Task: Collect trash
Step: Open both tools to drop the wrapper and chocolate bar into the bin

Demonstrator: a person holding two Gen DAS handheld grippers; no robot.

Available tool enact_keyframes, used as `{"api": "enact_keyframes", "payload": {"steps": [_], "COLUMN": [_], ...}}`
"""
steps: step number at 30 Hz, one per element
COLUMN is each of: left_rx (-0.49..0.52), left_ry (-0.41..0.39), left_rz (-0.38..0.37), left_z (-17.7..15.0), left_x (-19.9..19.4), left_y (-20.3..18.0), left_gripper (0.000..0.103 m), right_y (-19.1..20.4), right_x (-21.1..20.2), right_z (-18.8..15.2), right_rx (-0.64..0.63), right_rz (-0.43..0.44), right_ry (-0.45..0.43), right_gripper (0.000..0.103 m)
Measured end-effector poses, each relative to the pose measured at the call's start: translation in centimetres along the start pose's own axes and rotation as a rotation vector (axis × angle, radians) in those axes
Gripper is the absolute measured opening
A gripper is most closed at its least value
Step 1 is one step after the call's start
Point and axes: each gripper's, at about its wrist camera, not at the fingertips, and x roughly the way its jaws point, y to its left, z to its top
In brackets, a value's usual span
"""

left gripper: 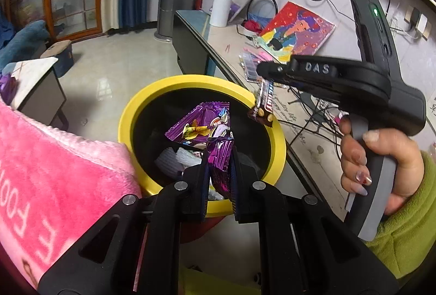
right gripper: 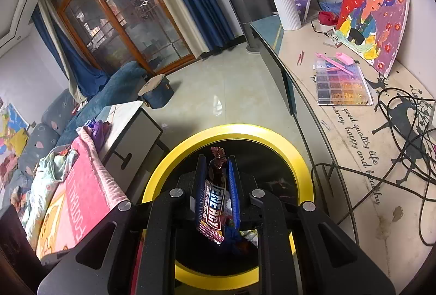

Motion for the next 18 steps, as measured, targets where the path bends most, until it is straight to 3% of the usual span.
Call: {"api": "enact_keyframes", "payload": {"steps": [13, 15, 17, 18], "left_rx": [0.003, -0.003, -0.015, -0.019], "left_ry": [0.029, 0.026, 0.022, 0.02], "left_rz": [0.02, 0.03, 0.031, 0.034], "left_z": [0.7, 1.0, 1.0, 1.1], "left_x": [2.6, 2.9, 2.9, 2.9], "left_y": [0.4, 0.5, 0.8, 0.9], "left_gripper": [0.009, 0.021, 0.034, 0.037], "right_y": [0.0, -0.1, -0.4, -0.5], "right_x": [1.6, 1.6, 1.6, 1.5], "right_z": [0.4, 0.4, 0.5, 0.5], "right_rx": [0.005, 0.01, 0.021, 0.024], "right_rz": [0.022, 0.027, 0.03, 0.03], "right_ry": [0.023, 0.024, 0.024, 0.023], "right_gripper": [0.017, 0.019, 0.03, 0.031]}}
